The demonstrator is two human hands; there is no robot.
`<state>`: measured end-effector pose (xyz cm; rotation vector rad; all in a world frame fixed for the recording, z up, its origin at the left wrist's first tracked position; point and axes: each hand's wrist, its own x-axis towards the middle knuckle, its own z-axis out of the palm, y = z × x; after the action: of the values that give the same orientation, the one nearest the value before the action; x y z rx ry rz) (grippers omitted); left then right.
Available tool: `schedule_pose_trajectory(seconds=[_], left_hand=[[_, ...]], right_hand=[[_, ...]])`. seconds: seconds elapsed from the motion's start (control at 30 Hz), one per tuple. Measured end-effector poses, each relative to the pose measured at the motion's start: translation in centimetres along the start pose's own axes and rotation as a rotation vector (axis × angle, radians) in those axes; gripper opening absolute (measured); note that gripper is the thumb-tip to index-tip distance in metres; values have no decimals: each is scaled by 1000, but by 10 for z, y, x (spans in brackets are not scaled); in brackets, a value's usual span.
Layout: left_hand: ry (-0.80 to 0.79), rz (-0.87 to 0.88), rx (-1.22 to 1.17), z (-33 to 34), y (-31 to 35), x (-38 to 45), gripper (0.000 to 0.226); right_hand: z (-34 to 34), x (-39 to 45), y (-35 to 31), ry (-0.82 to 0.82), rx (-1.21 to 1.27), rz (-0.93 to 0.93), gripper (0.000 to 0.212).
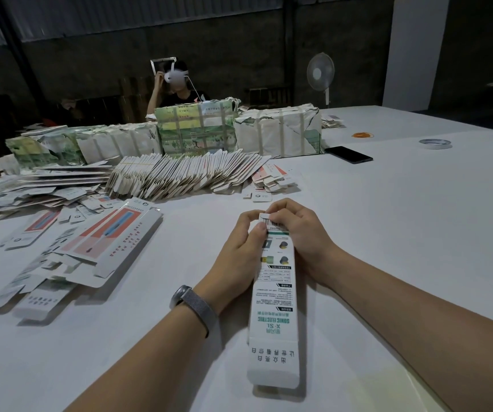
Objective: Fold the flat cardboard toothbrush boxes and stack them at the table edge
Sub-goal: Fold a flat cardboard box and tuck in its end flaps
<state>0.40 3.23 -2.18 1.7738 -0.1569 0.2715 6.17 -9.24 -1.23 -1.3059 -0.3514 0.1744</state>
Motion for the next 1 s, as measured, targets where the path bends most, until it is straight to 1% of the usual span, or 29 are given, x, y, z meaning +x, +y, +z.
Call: schedule_pose_trajectory(seconds=[0.33,0.57,0.67,0.8,1.0], left_hand=[[-14,19,14,0,-2,0,13],[-59,-19,-34,1,0,0,11],[-57,-5,-40,1,0,0,14],[-52,14,26,1,0,1,26],[-54,14,38,0,0,0,28]], right_hand=[[-1,1,-2,-5,4,27,20],[-3,0,-9,-22,-1,74,18],[-2,0,-9,-6,13,64,19],[-1,0,-8,15,6,47,21],[-2,-1,-8,-1,-15,35,20]])
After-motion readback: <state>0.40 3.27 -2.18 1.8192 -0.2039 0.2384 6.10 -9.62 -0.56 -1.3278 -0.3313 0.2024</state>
